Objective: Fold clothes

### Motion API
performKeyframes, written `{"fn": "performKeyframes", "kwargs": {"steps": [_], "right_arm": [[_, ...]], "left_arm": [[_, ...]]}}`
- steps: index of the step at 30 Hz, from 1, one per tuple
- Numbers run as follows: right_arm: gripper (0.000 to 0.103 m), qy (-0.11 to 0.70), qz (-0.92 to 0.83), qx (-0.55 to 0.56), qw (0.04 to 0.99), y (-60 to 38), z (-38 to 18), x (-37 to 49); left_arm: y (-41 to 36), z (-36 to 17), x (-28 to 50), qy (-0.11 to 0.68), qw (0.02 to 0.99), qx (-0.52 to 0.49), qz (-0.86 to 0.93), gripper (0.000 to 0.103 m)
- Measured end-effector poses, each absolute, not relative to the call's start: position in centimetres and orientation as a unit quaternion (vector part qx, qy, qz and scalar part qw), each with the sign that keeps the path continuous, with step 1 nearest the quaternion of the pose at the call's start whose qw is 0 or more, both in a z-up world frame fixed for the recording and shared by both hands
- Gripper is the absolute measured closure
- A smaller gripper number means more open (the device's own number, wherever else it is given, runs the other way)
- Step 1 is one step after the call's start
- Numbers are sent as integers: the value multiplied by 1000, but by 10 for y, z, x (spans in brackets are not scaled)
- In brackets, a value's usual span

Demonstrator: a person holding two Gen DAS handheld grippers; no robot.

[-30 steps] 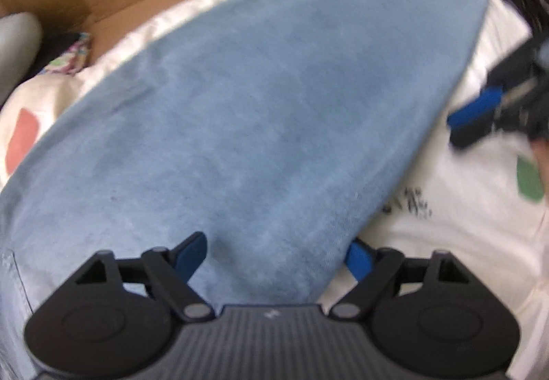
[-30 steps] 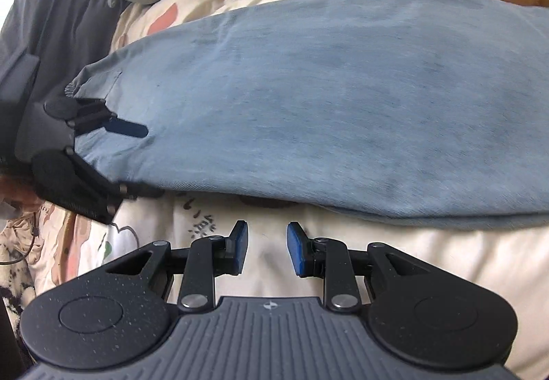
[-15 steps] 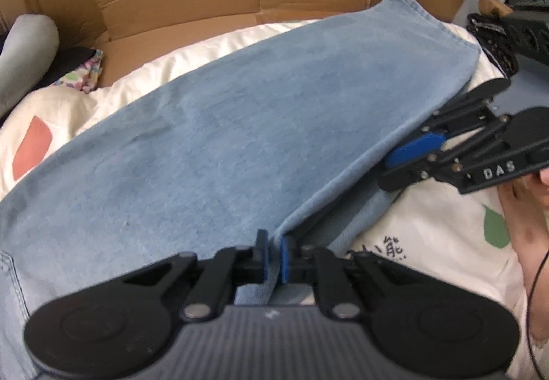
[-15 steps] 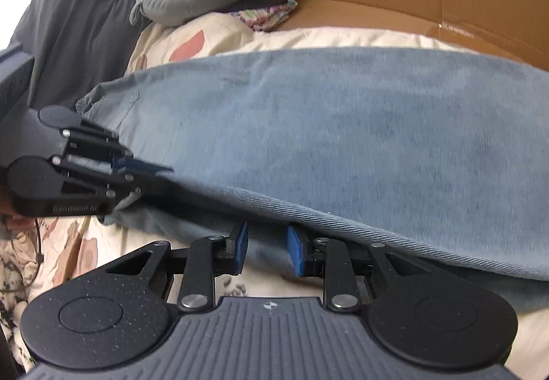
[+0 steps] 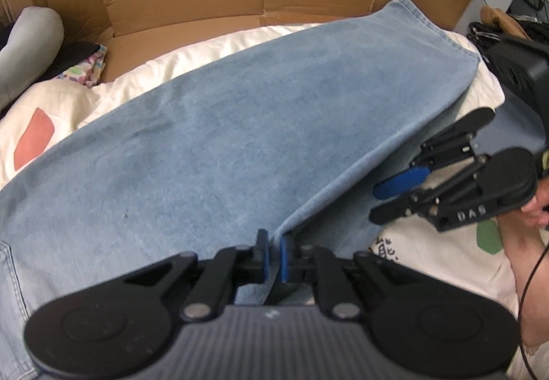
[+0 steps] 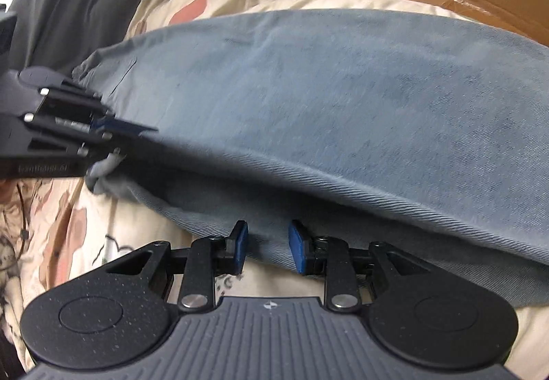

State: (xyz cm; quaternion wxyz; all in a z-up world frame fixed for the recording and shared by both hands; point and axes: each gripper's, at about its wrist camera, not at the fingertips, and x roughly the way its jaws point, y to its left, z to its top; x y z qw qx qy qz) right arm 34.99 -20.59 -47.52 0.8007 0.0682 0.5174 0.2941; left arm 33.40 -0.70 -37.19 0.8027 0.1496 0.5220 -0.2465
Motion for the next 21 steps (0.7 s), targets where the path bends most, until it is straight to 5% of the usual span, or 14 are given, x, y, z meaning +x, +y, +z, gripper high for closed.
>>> {"fn": "performKeyframes", "kwargs": {"steps": [9,11,16,21], "right_arm": [[72,522,313,51,792,-199,-471,340],[72,523,315,53,790,-199,-468,339],[72,526,331,49,782,-199,-461,331],[72,525,366,42,767,-182,-451,332]], "left_arm": [[-5,-399,320,549,788,124,-251,93],[-5,-405,313,549,788,131,-247,86],[1,-407,299,536,798,153,-228,37],[27,-397,285,534,812,124,-202,31]]}}
